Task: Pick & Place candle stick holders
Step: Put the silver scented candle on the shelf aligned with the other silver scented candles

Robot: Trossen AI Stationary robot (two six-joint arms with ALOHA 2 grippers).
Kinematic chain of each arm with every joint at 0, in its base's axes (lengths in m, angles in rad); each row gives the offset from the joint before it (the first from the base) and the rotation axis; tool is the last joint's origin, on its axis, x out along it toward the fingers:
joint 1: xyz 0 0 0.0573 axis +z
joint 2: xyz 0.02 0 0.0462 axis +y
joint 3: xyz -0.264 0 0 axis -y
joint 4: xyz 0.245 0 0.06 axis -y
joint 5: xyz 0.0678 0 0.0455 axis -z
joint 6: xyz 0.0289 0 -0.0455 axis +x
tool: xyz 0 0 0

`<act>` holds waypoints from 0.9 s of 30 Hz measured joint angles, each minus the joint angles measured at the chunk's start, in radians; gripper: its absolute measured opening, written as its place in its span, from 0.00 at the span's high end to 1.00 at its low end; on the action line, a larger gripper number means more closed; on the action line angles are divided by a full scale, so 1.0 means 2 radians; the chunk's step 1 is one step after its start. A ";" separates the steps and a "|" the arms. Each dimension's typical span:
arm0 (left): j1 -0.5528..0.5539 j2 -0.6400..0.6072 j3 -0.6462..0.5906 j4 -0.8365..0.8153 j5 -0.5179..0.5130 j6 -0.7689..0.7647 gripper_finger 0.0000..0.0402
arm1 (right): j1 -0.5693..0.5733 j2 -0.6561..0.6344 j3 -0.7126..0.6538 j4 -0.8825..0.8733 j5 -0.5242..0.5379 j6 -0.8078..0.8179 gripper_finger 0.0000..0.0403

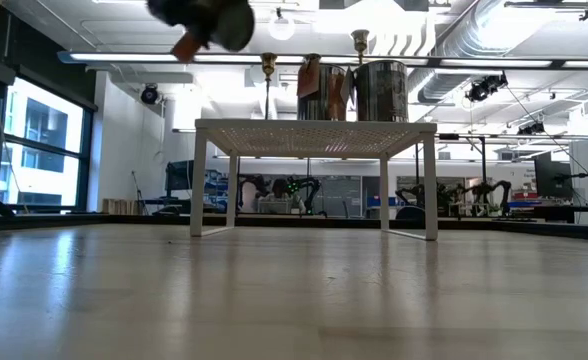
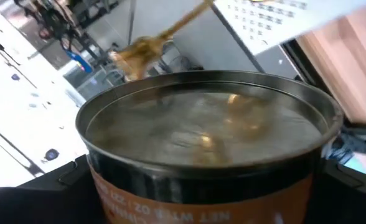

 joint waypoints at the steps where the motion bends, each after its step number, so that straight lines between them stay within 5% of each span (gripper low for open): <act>1: -0.005 -0.009 -0.019 0.001 -0.003 0.000 0.12 | 0.000 0.000 0.000 -0.001 0.000 0.000 0.10; 13: -0.027 -0.026 -0.149 0.003 -0.032 0.039 0.12 | -0.012 0.000 0.000 -0.002 -0.005 0.005 0.10; 27: -0.028 -0.008 -0.198 0.047 -0.086 0.113 0.12 | -0.019 0.002 0.000 -0.001 -0.027 0.014 0.10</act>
